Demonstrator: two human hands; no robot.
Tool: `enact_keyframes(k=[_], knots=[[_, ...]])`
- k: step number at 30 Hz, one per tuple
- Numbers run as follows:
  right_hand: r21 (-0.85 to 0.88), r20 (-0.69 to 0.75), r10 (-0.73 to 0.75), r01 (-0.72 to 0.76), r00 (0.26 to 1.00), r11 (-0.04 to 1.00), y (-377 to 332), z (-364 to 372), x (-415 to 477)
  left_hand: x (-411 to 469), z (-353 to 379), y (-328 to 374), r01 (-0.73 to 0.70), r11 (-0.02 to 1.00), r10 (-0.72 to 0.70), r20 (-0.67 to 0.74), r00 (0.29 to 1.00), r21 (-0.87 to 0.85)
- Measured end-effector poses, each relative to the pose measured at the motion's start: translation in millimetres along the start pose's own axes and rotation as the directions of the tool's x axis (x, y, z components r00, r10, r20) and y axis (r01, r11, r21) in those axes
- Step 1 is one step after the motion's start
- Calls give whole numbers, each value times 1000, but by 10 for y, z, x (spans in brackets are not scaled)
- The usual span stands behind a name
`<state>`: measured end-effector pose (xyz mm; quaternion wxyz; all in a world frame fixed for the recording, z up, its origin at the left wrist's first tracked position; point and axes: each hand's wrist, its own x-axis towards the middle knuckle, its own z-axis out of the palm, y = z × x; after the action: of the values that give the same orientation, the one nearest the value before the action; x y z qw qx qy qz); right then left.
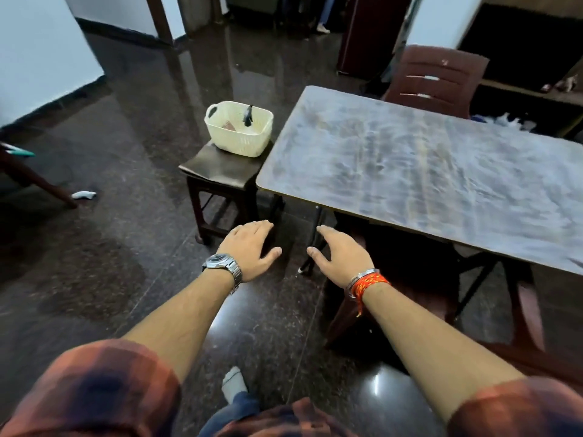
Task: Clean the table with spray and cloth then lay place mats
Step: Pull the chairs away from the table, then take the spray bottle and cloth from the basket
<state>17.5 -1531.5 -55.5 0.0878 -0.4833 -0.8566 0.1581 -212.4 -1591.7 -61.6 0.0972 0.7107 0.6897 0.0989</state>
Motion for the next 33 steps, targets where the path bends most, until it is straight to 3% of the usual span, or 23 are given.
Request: enact_keyframes(k=[7, 11, 22, 33], knots=[[-10, -90, -64, 63, 994, 998, -914, 408, 1181, 479, -483, -1102, 108, 992, -106, -36, 994, 64], [2, -51, -45, 45, 998, 999, -1163, 572, 1677, 730, -538, -1607, 164, 986, -164, -2, 986, 30], [124, 19, 88, -90, 996, 988, -1149, 909, 3419, 1917, -500, -2711, 257, 966, -254, 138, 957, -5], [333, 103, 266, -285, 958, 899, -1079, 948, 5003, 3405, -543, -3319, 272, 962, -257, 252, 933, -26]])
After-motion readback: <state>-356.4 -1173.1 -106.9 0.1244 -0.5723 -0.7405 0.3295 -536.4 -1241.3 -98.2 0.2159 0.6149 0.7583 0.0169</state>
